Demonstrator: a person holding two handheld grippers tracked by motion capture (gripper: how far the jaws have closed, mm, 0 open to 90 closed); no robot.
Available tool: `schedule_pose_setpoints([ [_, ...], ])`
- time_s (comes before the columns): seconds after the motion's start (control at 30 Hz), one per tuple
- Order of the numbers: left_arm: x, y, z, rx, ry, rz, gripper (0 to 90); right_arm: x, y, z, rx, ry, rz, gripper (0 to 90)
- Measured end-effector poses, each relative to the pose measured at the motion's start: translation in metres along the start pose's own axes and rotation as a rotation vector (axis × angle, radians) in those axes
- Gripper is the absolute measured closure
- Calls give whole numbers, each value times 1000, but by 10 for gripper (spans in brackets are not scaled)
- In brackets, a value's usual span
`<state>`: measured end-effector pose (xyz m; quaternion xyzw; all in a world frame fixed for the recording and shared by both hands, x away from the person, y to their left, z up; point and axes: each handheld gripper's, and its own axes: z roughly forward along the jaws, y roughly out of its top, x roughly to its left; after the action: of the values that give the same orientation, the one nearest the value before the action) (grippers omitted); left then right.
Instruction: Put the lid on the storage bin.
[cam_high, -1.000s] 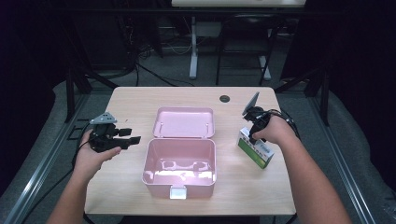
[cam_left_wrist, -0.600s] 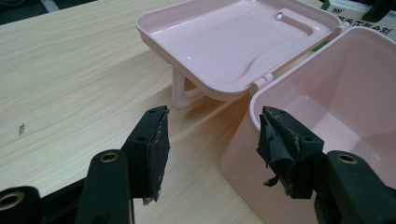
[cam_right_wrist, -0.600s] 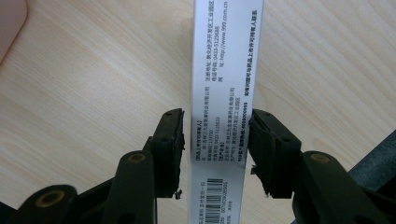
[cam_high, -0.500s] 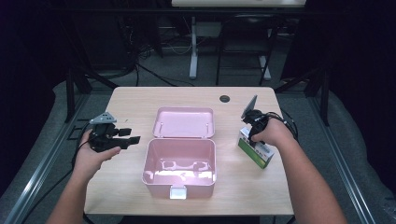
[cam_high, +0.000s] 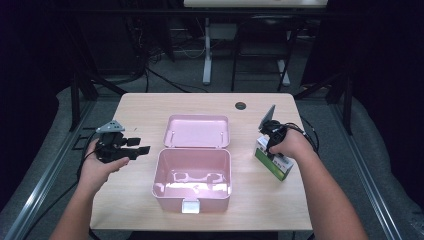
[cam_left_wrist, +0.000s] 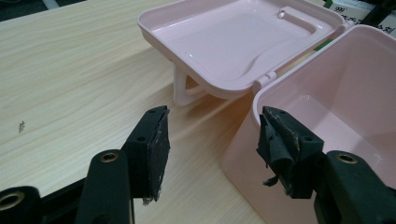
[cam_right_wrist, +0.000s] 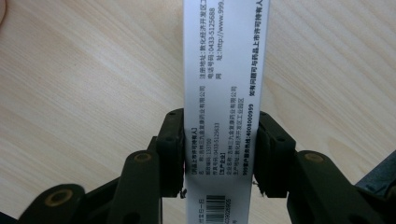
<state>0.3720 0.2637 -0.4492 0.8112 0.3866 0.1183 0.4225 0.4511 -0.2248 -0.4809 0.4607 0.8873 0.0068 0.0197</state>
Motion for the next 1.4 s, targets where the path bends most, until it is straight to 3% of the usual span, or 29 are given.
schedule_pose_setpoints([
  [0.3,0,0,0,2,0,1,428,-1,-1,5,-10,12,30,596],
  [1.03,2,-1,2,6,2,-5,428,2,-2,2,-3,5,12,610],
  [1.4,2,-1,1,-4,8,-11,428,7,-1,-11,-9,-1,-6,611],
])
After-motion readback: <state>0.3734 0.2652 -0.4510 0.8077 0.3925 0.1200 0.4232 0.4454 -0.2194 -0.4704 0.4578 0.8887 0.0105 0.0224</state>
